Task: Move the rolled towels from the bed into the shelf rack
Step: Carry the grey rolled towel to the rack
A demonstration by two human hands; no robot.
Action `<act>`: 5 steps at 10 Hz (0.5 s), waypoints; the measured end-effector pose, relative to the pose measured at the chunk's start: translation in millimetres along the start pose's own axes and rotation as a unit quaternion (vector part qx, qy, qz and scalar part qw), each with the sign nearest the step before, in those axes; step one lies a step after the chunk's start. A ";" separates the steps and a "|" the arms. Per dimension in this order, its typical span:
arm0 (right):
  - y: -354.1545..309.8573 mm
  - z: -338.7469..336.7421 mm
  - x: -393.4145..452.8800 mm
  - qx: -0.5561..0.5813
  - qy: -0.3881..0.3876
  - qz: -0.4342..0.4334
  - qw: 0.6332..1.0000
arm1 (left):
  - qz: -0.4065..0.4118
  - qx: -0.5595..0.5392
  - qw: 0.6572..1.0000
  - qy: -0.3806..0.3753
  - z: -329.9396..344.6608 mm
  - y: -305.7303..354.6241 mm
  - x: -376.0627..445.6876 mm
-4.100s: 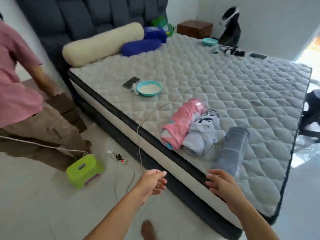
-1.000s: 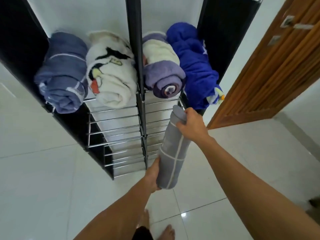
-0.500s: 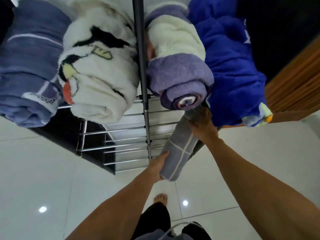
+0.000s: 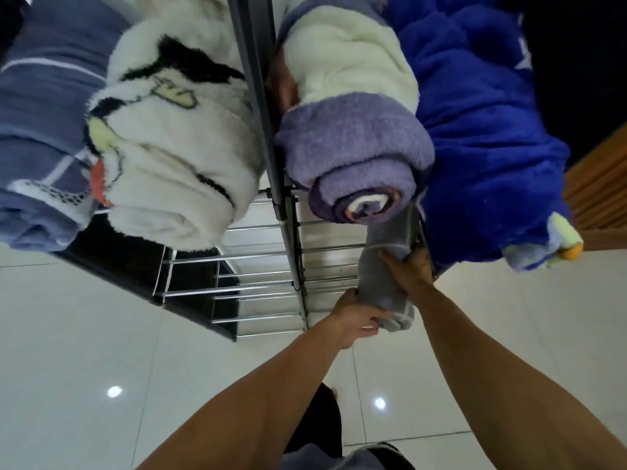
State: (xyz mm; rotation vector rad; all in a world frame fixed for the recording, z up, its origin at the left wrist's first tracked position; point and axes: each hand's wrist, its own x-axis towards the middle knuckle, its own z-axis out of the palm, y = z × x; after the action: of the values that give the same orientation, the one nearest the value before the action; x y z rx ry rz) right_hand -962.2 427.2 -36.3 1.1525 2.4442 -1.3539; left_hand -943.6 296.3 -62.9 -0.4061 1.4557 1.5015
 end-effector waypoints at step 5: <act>26.6 -19.8 10.9 -0.038 0.022 -0.059 0.997 | 0.058 -0.128 0.989 -0.047 49.0 -1.4 10.0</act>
State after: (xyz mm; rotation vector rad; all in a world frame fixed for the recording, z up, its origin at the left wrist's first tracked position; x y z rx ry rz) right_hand -947.3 456.8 -47.3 1.0483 2.6077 -1.2657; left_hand -928.9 344.0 -60.4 -0.4041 1.2344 1.7854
